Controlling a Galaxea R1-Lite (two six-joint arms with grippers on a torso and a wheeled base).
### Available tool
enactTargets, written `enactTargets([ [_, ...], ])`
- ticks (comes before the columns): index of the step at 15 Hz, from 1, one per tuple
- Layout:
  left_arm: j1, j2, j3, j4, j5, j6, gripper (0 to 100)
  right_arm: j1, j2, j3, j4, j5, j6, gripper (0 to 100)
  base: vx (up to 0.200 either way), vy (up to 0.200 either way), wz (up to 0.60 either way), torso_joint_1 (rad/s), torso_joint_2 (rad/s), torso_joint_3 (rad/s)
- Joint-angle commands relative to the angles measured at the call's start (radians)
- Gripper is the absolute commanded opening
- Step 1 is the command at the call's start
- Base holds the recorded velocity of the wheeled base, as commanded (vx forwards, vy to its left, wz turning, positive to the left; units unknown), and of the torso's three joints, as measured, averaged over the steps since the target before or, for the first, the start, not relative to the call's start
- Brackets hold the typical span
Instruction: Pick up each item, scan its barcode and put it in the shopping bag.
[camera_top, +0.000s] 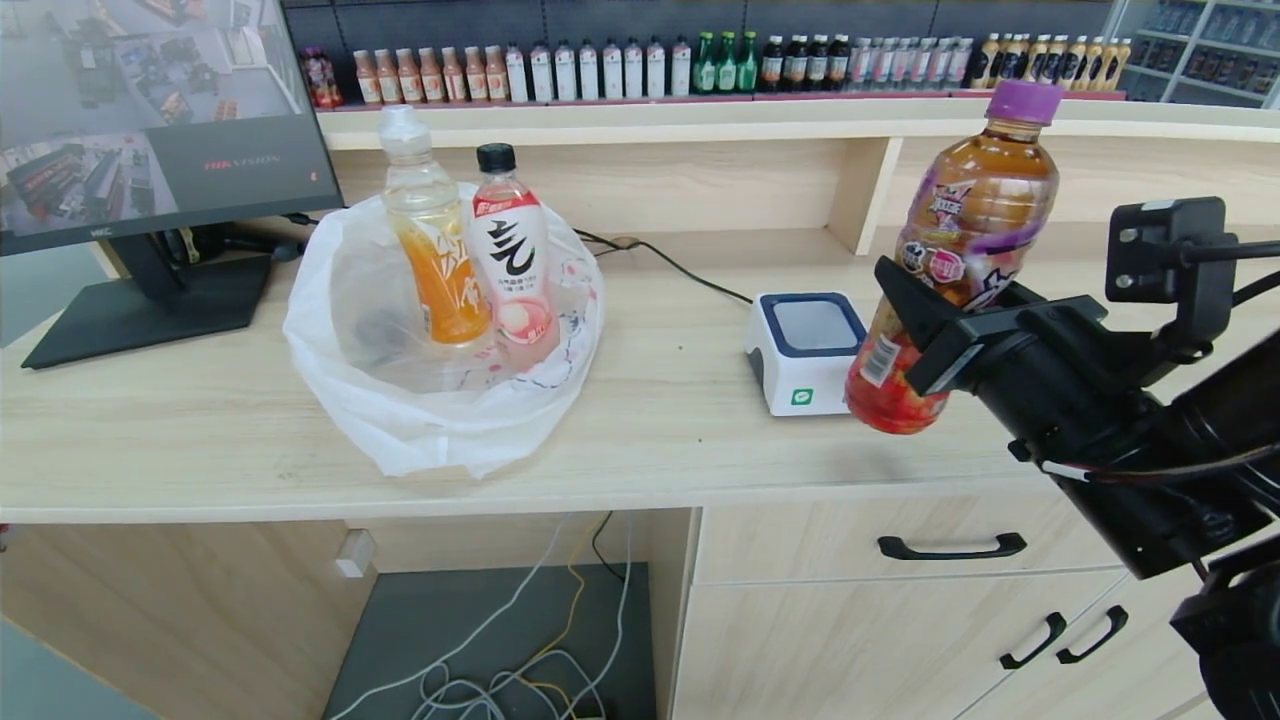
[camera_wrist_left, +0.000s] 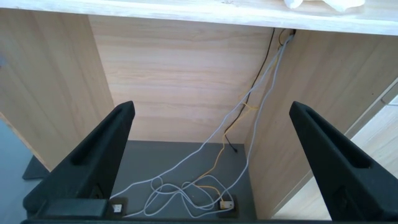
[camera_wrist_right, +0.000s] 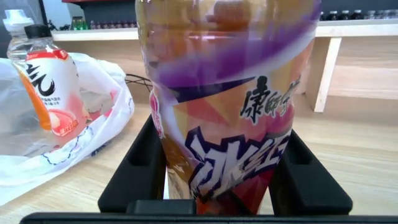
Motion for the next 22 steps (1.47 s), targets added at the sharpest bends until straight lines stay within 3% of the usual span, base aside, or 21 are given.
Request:
enactTargets([
  [1, 0.000, 0.000, 0.000, 0.000, 0.001, -0.001, 100, 0.004, 0.014, -0.005, -0.001, 0.005, 0.000, 0, 0.000, 0.200, 0.00, -0.002, 0.00, 0.007],
  [15, 0.000, 0.000, 0.000, 0.000, 0.001, -0.001, 100, 0.007, -0.011, -0.008, -0.004, 0.009, 0.000, 0, 0.000, 0.200, 0.00, 0.003, 0.00, 0.002],
  [22, 0.000, 0.000, 0.000, 0.000, 0.001, 0.002, 100, 0.007, 0.015, -0.091, -0.005, 0.025, 0.000, 0, 0.000, 0.000, 0.00, 0.000, 0.00, 0.000],
])
